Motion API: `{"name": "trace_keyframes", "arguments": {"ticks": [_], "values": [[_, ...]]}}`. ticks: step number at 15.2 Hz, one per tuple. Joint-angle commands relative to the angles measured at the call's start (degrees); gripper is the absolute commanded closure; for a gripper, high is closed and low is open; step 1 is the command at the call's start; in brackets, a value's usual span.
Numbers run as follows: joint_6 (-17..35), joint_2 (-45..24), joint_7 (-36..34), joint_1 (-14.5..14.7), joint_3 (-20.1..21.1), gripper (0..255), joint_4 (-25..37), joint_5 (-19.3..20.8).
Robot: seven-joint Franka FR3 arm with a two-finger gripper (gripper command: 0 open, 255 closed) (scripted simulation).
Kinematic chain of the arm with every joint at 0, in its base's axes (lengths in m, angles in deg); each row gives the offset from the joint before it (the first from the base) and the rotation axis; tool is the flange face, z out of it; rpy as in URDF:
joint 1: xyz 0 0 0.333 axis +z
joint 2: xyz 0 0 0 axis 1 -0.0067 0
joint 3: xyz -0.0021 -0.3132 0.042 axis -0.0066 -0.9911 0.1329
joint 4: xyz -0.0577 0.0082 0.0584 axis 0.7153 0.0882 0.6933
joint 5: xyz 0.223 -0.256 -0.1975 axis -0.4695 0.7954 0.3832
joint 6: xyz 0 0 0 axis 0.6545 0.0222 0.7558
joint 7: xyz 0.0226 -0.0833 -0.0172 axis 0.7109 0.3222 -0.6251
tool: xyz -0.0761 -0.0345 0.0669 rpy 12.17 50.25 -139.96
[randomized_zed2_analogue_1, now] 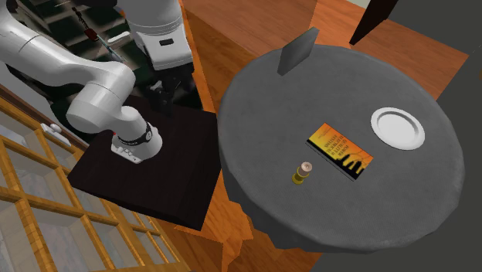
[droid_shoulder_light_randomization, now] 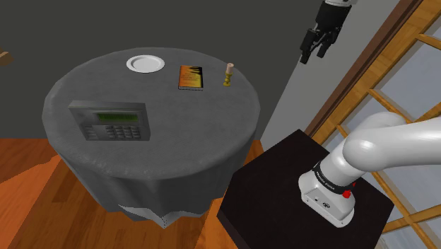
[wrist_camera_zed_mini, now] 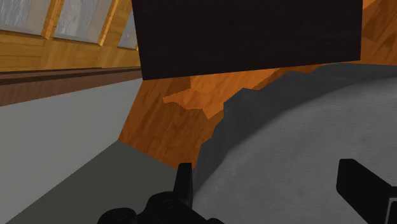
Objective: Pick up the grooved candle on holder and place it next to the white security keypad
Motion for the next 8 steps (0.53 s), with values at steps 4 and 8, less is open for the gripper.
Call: {"name": "trace_keyframes", "arguments": {"ticks": [4, 8], "values": [[5.3, -5.4, 0.2, 0.2, -0.7, 0, 0.5, -0.2], [11.8, -13.2, 0.6, 0.5, -1.5, 0, 2.4, -0.7]]}}
